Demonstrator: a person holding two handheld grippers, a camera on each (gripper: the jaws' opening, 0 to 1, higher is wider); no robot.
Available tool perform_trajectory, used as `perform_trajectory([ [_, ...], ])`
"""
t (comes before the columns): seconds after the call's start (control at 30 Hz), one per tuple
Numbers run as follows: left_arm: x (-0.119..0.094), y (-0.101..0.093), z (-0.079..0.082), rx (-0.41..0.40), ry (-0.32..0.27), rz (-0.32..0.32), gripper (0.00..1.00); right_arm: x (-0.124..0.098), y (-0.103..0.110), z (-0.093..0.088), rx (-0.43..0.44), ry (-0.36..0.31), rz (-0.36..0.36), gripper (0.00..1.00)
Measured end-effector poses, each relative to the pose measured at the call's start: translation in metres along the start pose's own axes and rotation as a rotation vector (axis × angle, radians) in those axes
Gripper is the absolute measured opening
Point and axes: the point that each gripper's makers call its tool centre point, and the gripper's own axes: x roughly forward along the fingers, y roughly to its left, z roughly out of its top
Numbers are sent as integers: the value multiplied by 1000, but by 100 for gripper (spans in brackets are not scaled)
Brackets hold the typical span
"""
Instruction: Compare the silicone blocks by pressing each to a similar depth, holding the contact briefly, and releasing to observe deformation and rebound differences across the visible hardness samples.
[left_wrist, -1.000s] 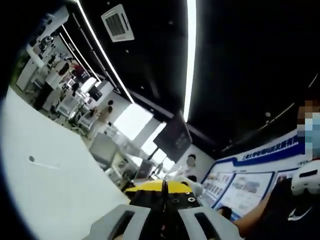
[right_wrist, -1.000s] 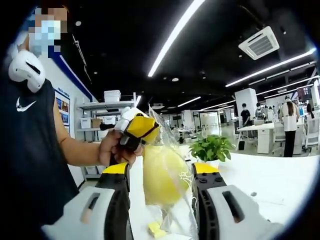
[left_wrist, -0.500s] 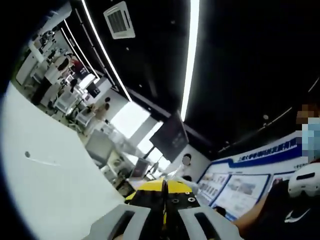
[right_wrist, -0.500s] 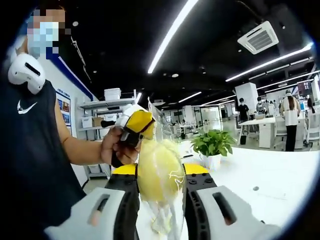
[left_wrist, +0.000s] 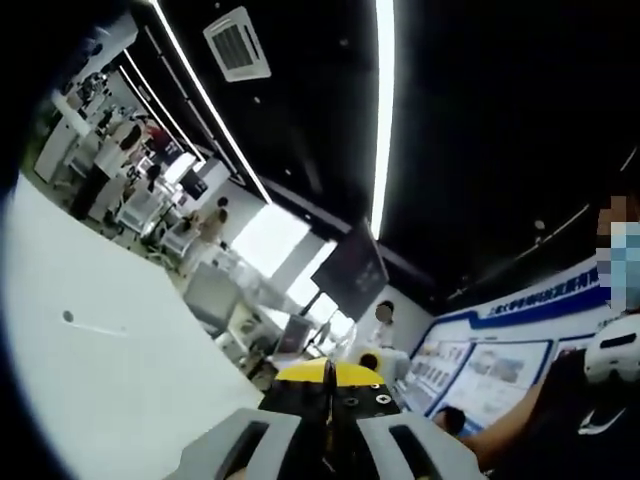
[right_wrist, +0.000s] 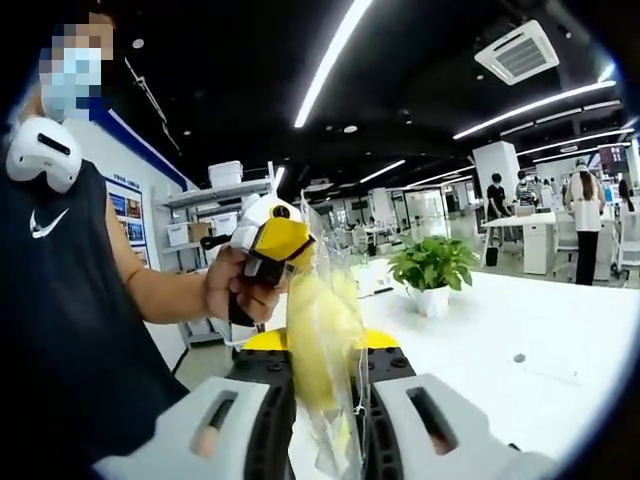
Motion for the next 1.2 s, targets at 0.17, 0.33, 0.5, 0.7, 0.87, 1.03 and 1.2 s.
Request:
perform_trajectory([
  [0.17,-4,1,-5,78,14,21,0,0,1,-6,-1,42,-5,11],
  [0.33,-6,6,-9,179,44,57,0,0,0,-12,13,88,-19,9],
  [0.5,-6,6,-13,303,77,79,0,-2,-2,-16,25,116,-28,7],
  [0.7,-4,7,-15,350,82,79,0,-5,-2,-18,30,132,-29,5],
  [0.87,4,12,-15,354,100,94,0,-11,-9,-19,28,159,-30,5],
  [1.03,16,21,-12,345,123,94,0,-17,-22,-16,28,189,-23,4],
  [1.2,28,30,-13,348,129,117,0,-24,-32,-16,34,205,-21,4],
])
